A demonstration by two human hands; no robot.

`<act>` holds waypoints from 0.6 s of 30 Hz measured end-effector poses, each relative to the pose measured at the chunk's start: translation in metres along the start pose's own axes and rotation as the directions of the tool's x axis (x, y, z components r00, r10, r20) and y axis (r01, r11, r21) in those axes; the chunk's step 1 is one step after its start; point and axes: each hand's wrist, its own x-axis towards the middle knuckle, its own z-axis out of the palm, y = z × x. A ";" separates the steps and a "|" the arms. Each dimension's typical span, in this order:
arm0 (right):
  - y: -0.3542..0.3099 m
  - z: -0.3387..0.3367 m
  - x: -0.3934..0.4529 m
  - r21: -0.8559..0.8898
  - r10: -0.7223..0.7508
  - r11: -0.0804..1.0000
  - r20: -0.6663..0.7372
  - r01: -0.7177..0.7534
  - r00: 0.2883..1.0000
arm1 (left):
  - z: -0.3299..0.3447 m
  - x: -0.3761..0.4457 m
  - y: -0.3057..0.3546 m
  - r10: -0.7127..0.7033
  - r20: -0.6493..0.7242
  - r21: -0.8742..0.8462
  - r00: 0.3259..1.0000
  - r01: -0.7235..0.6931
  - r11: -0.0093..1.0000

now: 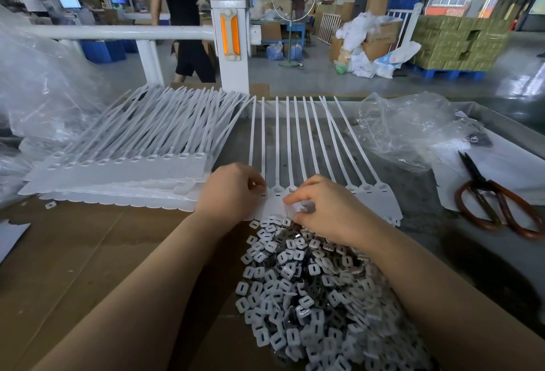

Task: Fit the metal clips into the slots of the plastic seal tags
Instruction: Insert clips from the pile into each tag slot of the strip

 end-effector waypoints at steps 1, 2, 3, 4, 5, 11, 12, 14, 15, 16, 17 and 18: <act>0.000 0.000 0.000 0.004 0.002 1.000 0.002 -0.002 1.000 | -0.001 0.000 0.000 0.037 0.000 0.040 0.999 -0.037 0.999; 0.000 0.000 0.000 0.008 0.003 1.000 0.003 -0.003 1.000 | -0.003 -0.001 0.001 0.065 0.009 0.075 0.998 -0.066 0.995; 0.000 0.000 -0.001 0.009 0.003 1.000 0.005 -0.003 1.000 | -0.005 -0.002 0.001 0.089 0.024 0.109 0.996 -0.091 0.990; 0.000 0.000 0.000 0.008 0.003 1.000 0.007 -0.003 1.000 | -0.006 -0.003 0.002 0.112 0.039 0.147 0.993 -0.117 0.982; 0.000 -0.001 0.000 0.007 0.004 1.000 0.008 -0.004 1.000 | -0.007 -0.003 0.003 0.136 0.053 0.188 0.989 -0.143 0.972; -0.001 -0.001 0.000 0.001 0.010 1.000 0.008 -0.010 1.000 | -0.015 -0.003 0.008 0.230 0.144 0.378 0.963 -0.268 0.886; -0.001 -0.001 0.000 0.001 0.009 1.000 0.009 -0.009 1.000 | -0.016 -0.003 0.008 0.246 0.159 0.395 0.956 -0.290 0.872; -0.002 0.000 0.000 -0.002 0.010 1.000 0.009 -0.010 1.000 | -0.018 -0.003 0.008 0.254 0.172 0.388 0.952 -0.302 0.871; -0.002 0.000 0.000 -0.005 0.012 1.000 0.009 -0.012 1.000 | -0.019 -0.004 0.008 0.245 0.176 0.379 0.953 -0.295 0.877; -0.002 -0.001 0.000 -0.007 0.013 1.000 0.010 -0.013 1.000 | -0.019 -0.004 0.008 0.237 0.182 0.379 0.954 -0.291 0.879; -0.002 -0.001 0.000 -0.008 0.014 1.000 0.011 -0.014 1.000 | -0.020 -0.005 0.009 0.238 0.189 0.397 0.953 -0.296 0.869; -0.002 -0.001 0.000 -0.007 0.014 1.000 0.012 -0.014 1.000 | -0.020 -0.005 0.009 0.248 0.194 0.428 0.949 -0.309 0.849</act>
